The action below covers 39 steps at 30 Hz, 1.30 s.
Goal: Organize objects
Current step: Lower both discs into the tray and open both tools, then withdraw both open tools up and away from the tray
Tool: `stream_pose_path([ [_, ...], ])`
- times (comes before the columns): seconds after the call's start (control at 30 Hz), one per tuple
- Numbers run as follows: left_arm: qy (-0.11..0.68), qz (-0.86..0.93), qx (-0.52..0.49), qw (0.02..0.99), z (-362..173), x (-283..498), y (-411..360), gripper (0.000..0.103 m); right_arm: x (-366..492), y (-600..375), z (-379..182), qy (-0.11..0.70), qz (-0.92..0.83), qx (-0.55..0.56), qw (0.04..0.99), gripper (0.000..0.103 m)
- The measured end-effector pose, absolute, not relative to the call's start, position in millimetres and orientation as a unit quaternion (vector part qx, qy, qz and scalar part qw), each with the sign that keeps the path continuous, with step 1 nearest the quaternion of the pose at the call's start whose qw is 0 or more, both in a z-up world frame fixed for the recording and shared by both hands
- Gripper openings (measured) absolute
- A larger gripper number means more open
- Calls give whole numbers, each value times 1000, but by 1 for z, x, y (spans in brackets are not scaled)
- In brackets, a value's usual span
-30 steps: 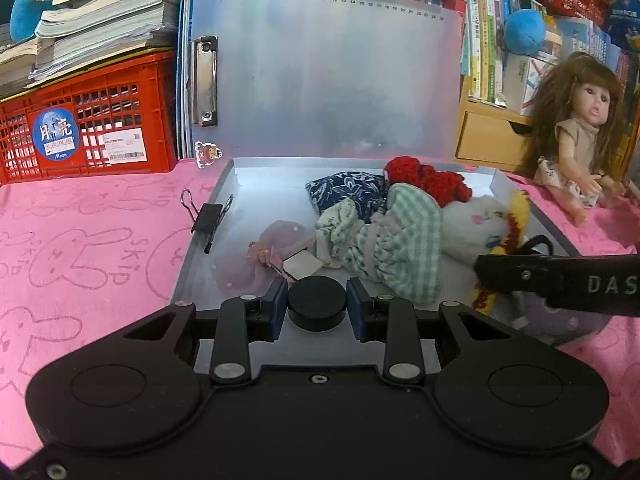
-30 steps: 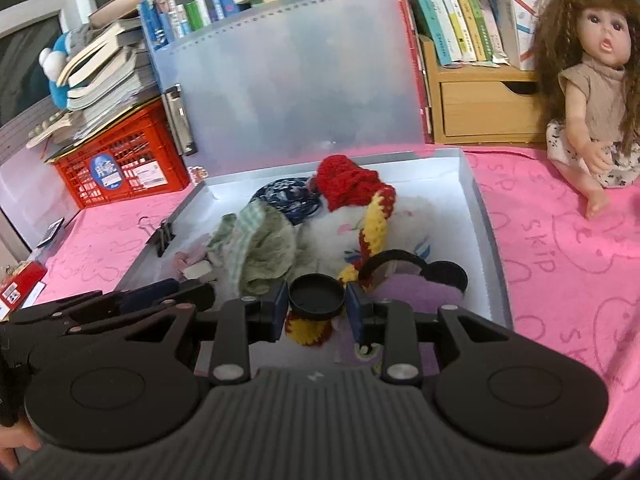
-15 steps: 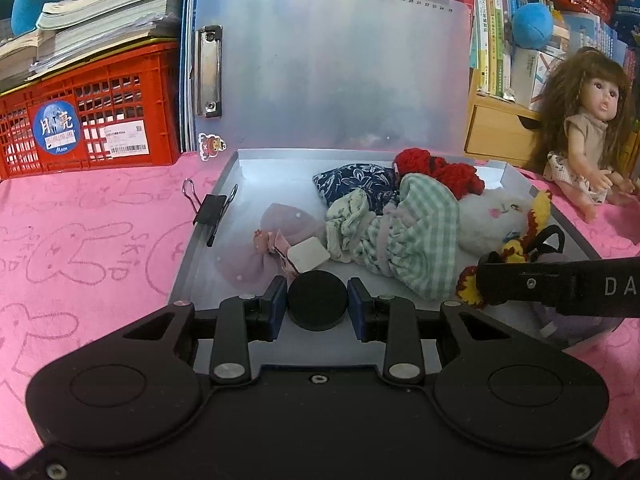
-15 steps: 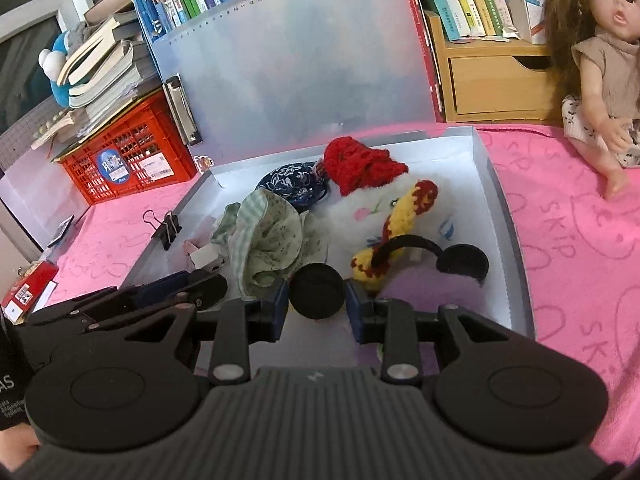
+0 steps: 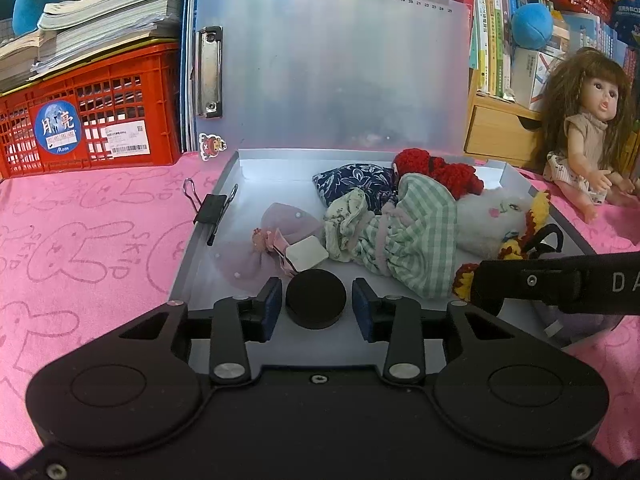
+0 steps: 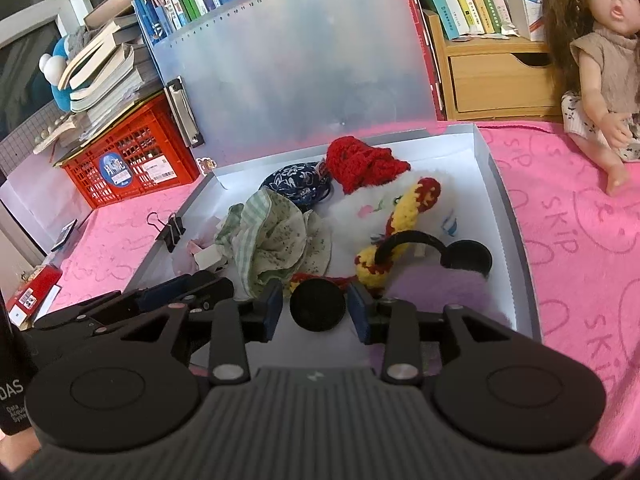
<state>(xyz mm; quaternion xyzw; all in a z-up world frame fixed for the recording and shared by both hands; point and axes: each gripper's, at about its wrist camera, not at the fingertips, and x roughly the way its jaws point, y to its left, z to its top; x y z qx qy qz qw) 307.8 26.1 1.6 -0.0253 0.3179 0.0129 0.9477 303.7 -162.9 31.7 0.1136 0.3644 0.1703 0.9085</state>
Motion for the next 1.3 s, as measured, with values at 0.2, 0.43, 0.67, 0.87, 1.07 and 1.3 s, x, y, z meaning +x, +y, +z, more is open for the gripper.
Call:
stream_pose_path([
  [0.2, 315, 12, -27, 949, 5, 304, 26, 41, 301, -165, 35, 362, 170, 120, 909, 55],
  [0.43, 308, 10, -29, 951, 15, 295, 27, 47, 294, -166, 42, 352, 172, 120, 912, 59],
  [0.67, 300, 7, -28, 953, 26, 274, 29, 52, 275, -168, 52, 331, 175, 100, 922, 65],
  [0.87, 297, 1, -34, 954, 33, 248, 33, 55, 252, -175, 57, 318, 174, 94, 927, 69],
  [1.07, 289, -1, -18, 957, 37, 217, 31, 59, 227, -179, 56, 310, 175, 89, 930, 72],
  [1.3, 280, -16, -23, 960, 41, 182, 30, 63, 197, -180, 52, 299, 172, 67, 936, 77],
])
